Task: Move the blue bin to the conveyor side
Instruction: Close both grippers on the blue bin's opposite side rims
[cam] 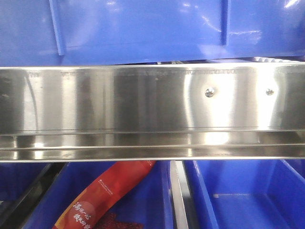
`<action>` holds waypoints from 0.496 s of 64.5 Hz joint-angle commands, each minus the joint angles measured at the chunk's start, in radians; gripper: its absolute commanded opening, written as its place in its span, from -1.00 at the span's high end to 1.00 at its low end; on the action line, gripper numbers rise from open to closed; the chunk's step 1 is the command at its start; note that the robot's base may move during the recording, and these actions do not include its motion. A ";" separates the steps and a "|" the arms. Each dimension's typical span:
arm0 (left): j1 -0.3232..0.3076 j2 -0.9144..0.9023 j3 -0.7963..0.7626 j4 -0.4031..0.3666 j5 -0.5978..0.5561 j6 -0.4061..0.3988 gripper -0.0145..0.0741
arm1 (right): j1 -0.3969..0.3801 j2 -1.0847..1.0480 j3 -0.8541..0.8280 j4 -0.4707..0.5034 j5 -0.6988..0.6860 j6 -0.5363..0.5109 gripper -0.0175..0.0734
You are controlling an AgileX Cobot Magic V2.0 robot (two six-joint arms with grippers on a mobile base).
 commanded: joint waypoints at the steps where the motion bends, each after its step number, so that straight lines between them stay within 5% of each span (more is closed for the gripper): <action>1: 0.017 0.026 -0.030 0.021 0.003 -0.034 -0.63 | 0.001 0.041 -0.045 -0.012 -0.008 0.002 -0.64; 32: 0.075 0.162 -0.100 -0.039 0.002 -0.041 -0.63 | 0.001 0.169 -0.141 -0.099 -0.008 0.003 -0.64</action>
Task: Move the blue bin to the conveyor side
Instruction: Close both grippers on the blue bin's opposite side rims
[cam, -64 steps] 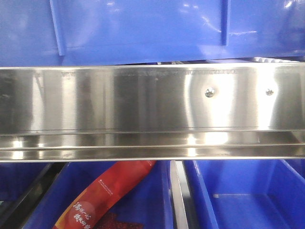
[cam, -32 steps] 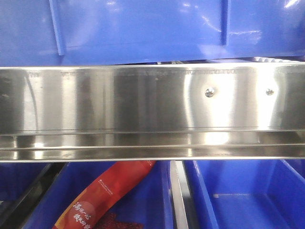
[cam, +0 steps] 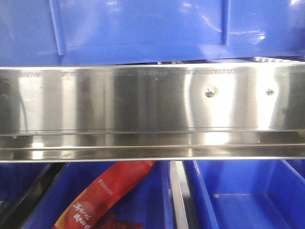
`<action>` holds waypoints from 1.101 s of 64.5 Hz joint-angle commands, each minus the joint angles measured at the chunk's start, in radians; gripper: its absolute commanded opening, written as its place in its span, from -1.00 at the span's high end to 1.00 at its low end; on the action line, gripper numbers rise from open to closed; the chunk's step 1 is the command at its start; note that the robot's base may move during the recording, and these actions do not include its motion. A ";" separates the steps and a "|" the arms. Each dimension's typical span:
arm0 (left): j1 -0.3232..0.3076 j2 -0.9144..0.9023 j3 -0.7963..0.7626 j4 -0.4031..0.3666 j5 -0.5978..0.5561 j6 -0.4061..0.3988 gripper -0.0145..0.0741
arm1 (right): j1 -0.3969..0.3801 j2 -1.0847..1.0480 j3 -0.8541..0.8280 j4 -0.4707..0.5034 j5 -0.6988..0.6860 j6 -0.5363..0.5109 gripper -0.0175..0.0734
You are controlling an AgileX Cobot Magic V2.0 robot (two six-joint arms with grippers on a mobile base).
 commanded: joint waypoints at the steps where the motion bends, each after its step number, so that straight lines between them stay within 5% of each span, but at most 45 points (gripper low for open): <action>1: 0.002 0.021 -0.010 -0.017 -0.005 0.000 -0.63 | 0.001 0.022 -0.006 -0.016 -0.012 -0.001 -0.64; 71: 0.002 0.090 -0.010 -0.029 0.031 0.010 -0.63 | 0.001 0.082 0.096 0.032 -0.012 0.005 -0.64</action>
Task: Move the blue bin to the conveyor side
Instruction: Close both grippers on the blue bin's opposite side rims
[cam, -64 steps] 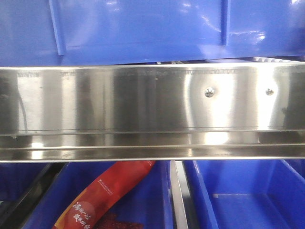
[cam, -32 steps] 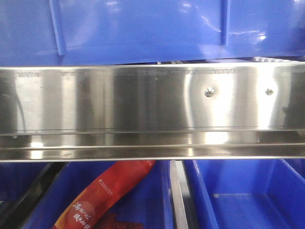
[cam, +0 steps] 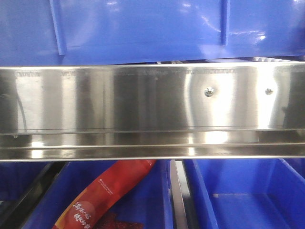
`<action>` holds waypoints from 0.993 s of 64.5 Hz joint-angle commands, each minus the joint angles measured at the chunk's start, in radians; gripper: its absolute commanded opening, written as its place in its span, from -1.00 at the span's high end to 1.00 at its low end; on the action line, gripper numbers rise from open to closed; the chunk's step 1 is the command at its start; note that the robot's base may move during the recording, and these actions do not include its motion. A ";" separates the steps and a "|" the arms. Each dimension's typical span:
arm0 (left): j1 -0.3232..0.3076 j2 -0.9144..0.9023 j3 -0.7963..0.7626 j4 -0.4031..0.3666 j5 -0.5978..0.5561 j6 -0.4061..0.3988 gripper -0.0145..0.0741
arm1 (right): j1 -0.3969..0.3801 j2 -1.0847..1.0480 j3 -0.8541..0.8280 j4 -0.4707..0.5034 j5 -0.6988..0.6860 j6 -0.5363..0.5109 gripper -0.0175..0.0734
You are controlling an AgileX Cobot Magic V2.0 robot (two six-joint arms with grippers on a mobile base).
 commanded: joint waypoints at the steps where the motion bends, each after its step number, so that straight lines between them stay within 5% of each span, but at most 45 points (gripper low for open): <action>1: 0.002 -0.005 -0.006 -0.007 -0.005 0.004 -0.63 | 0.001 -0.009 0.010 -0.004 -0.014 -0.001 -0.64; 27: 0.002 -0.005 -0.006 -0.009 -0.005 0.004 -0.62 | 0.001 -0.009 0.010 -0.004 -0.014 -0.001 -0.57; 46: 0.002 -0.004 -0.006 -0.013 -0.005 0.004 -0.57 | 0.001 -0.011 0.010 -0.002 -0.014 -0.001 0.32; 55: 0.002 -0.004 -0.006 -0.013 -0.005 0.004 -0.14 | 0.001 -0.011 0.010 -0.002 -0.014 -0.001 0.76; 64: 0.002 -0.004 -0.006 -0.013 -0.005 0.004 0.70 | 0.001 -0.011 0.010 -0.002 -0.014 -0.001 0.76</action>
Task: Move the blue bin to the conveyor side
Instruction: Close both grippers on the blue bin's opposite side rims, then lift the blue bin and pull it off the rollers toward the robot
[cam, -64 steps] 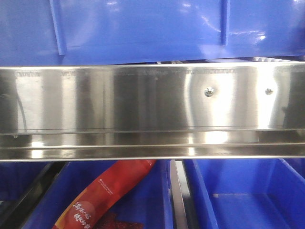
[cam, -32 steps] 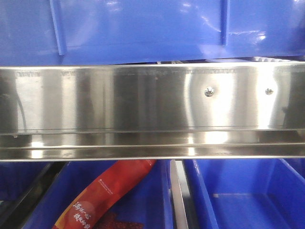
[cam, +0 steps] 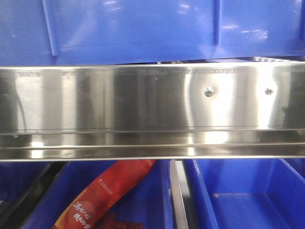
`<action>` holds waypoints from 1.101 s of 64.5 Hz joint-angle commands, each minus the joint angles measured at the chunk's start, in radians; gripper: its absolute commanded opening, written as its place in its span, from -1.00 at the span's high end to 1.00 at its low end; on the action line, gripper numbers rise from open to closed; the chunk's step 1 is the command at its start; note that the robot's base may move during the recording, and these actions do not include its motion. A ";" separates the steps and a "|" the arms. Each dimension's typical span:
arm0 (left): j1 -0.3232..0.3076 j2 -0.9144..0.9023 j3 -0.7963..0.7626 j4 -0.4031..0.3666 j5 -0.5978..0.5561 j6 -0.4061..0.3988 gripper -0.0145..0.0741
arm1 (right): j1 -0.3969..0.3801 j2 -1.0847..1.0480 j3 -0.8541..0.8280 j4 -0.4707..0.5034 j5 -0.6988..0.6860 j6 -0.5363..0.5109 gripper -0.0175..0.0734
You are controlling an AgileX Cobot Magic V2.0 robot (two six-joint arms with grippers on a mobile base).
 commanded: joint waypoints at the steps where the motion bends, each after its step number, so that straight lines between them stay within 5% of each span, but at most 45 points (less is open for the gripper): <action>1: 0.002 -0.004 -0.006 -0.011 -0.005 0.001 0.78 | 0.001 -0.011 0.002 -0.007 -0.011 0.010 0.76; 7: 0.002 -0.004 -0.006 -0.011 -0.005 0.001 0.63 | 0.001 -0.011 0.002 -0.007 -0.011 0.010 0.76; 46: 0.000 -0.131 -0.008 -0.011 -0.014 0.005 0.65 | 0.001 -0.139 0.002 -0.007 -0.011 0.010 0.76; 71: -0.059 -0.263 -0.008 -0.005 -0.005 0.005 0.65 | 0.001 -0.297 0.002 -0.005 -0.011 0.010 0.76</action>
